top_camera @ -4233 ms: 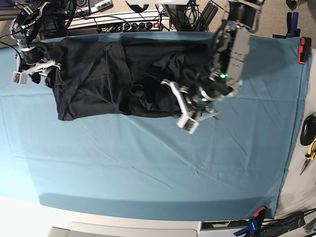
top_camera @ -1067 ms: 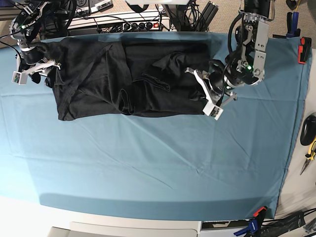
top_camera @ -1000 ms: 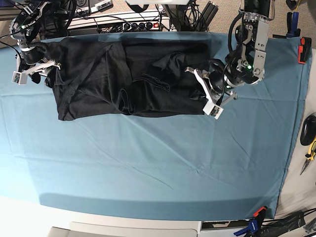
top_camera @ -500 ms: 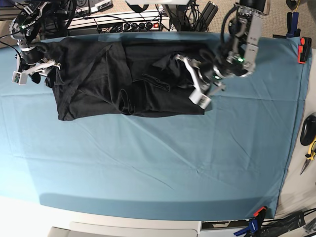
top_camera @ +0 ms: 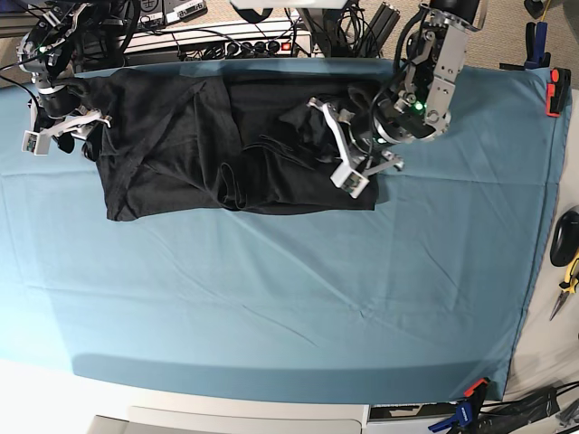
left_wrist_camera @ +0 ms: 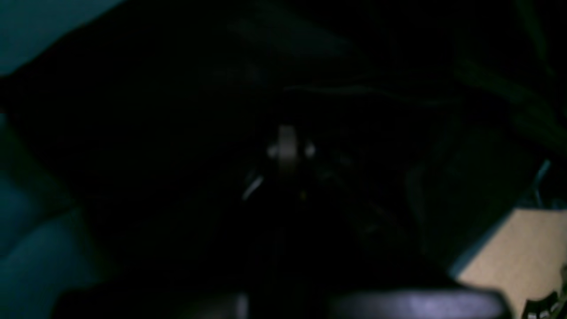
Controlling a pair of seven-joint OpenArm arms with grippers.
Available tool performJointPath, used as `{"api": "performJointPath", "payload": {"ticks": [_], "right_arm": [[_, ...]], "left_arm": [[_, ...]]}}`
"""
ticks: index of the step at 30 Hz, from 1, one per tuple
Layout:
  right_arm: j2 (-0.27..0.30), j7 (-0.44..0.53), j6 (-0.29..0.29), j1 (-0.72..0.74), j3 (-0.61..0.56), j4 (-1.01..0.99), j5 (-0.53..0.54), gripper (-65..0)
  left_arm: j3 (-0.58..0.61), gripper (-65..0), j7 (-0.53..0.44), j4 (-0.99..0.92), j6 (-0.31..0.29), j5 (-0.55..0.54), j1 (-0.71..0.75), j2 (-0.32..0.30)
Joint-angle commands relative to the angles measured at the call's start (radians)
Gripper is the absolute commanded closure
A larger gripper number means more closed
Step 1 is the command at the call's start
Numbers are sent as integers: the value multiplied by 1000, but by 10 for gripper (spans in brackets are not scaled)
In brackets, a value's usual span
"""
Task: Fold the T-shirt properly
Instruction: 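Move the left gripper to the shirt's collar edge and grasp it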
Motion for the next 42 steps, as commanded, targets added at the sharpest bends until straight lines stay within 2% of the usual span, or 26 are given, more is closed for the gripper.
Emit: {"api": "performJointPath", "payload": {"ticks": [1, 13, 21, 23, 29, 35, 42], "right_arm": [[16, 29, 5, 3, 6, 13, 13, -348], [16, 30, 5, 3, 6, 13, 14, -348], [16, 31, 5, 3, 6, 13, 13, -348], [16, 31, 4, 3, 6, 13, 13, -348], [16, 31, 5, 3, 6, 13, 13, -348], [16, 31, 5, 3, 6, 13, 13, -348], [16, 31, 5, 3, 6, 13, 13, -348]], "left_arm": [[-8, 0, -23, 16, -4, -10, -16, -1], [-14, 0, -32, -27, 3, 7, -12, -2], [-13, 0, -18, -31, 2, -87, -13, 0], [-8, 0, -4, -31, -20, -121, -12, 0], [41, 0, 8, -31, -28, -186, -12, 1], [103, 0, 34, -31, -146, -289, -11, 8], [117, 0, 49, -31, -264, -393, 3, 39]]}}
